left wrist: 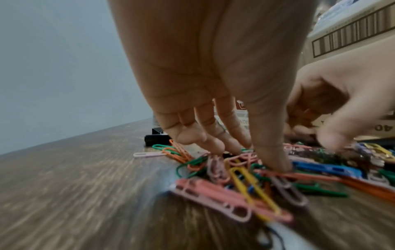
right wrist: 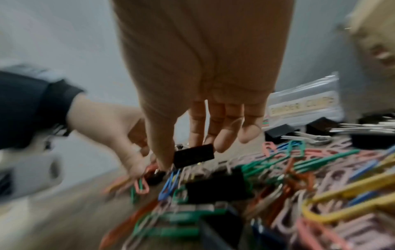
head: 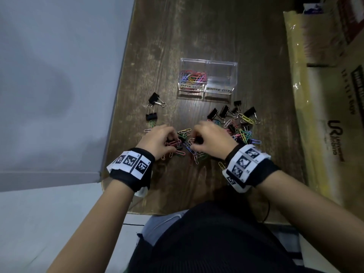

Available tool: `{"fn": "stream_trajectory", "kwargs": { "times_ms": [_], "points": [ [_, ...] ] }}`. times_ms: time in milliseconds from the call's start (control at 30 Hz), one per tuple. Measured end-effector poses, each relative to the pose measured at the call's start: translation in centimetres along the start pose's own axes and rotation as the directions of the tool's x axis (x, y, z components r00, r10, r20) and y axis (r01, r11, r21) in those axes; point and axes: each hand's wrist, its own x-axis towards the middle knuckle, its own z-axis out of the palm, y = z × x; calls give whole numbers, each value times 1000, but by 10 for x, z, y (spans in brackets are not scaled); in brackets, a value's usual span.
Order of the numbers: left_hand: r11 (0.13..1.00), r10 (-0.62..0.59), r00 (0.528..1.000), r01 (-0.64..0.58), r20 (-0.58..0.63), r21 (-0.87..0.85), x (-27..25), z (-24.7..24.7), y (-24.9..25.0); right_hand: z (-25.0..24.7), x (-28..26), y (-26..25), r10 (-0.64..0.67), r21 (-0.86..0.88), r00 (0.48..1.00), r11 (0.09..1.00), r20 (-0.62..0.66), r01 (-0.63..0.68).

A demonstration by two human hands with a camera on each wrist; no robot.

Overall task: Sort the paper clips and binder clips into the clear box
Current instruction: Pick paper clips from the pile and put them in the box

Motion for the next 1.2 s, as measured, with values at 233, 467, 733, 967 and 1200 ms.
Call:
{"fn": "stream_trajectory", "kwargs": {
  "times_ms": [233, 467, 733, 967, 1200],
  "points": [
    [985, 33, 999, -32, 0, 170, 6, 6, 20, -27, -1, 37, 210, -158, 974, 962, -91, -222],
    [947, 43, 998, -27, -42, 320, 10, 16, 29, -4, -16, 14, 6, -236, 996, 972, 93, 16],
    [940, 66, 988, -15, -137, 342, 12, 19, 22, -14, -20, 30, 111, -104, 992, 988, -52, -116],
    [973, 124, 964, -72, -235, 217, 12, 14, 22, -30, -18, 49, 272, -199, 946, 932, -175, -305],
    [977, 11, 941, -83, -338, -198, 19, 3, 11, -6, 7, -3, -50, -99, 993, 994, -107, 39]
  ]
}}
